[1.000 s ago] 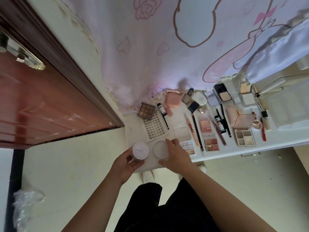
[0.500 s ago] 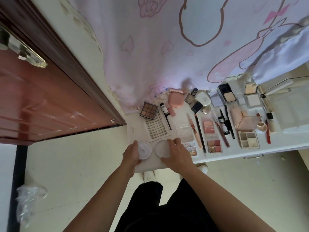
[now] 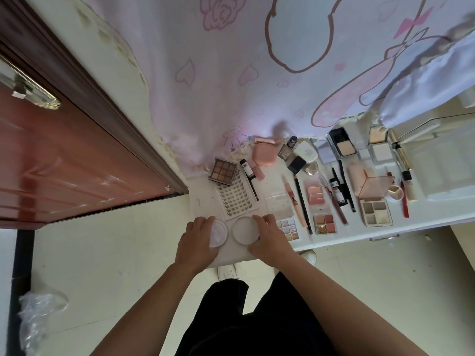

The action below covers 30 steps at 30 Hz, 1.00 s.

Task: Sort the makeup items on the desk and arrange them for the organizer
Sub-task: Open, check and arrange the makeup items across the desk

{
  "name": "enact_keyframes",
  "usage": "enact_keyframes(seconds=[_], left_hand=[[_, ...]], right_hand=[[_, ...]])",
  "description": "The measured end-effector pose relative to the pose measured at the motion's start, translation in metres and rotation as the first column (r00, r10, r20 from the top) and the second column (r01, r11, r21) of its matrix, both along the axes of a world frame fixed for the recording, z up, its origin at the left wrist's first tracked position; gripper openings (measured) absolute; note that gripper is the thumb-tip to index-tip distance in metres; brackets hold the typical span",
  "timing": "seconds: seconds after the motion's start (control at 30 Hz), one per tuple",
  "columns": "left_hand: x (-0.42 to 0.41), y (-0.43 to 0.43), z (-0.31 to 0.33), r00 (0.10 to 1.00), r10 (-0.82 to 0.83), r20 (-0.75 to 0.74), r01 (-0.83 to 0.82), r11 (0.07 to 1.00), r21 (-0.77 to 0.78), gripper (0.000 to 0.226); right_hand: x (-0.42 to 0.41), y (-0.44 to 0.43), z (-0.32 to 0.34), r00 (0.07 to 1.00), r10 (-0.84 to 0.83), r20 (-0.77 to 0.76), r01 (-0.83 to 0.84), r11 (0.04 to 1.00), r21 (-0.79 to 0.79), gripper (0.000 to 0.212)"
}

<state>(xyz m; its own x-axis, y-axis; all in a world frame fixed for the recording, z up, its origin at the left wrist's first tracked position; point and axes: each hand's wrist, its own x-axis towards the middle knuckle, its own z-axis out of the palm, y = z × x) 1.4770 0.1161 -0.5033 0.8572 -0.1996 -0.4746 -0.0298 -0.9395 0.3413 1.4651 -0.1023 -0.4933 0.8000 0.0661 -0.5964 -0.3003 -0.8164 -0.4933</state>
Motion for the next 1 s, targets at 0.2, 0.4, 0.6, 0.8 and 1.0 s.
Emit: enact_keyframes(seconds=[0.2, 0.4, 0.6, 0.8, 1.0], left_hand=[[0.002, -0.006, 0.008, 0.981, 0.192, 0.011, -0.184, 0.955, -0.232, 0.077], [0.006, -0.030, 0.013, 0.998, 0.070, 0.004, -0.066, 0.955, -0.288, 0.079], [0.004, -0.039, 0.005, 0.996, -0.077, 0.042, 0.083, 0.980, -0.181, 0.081], [-0.003, -0.042, 0.005, 0.999, -0.011, 0.053, 0.022, 0.977, -0.211, 0.079], [-0.008, -0.036, 0.006, 0.999, -0.016, 0.041, 0.024, 0.977, -0.211, 0.077]], right_hand=[[0.003, -0.001, -0.011, 0.986, -0.144, -0.082, 0.155, 0.976, 0.153, 0.064], [0.005, -0.005, -0.018, 0.950, -0.250, -0.189, 0.292, 0.925, 0.243, 0.062], [0.000, -0.011, -0.025, 0.859, -0.418, -0.295, 0.503, 0.795, 0.339, 0.059], [-0.004, -0.012, -0.019, 0.823, -0.400, -0.402, 0.555, 0.714, 0.426, 0.070], [-0.007, -0.014, -0.019, 0.817, -0.428, -0.387, 0.570, 0.707, 0.419, 0.067]])
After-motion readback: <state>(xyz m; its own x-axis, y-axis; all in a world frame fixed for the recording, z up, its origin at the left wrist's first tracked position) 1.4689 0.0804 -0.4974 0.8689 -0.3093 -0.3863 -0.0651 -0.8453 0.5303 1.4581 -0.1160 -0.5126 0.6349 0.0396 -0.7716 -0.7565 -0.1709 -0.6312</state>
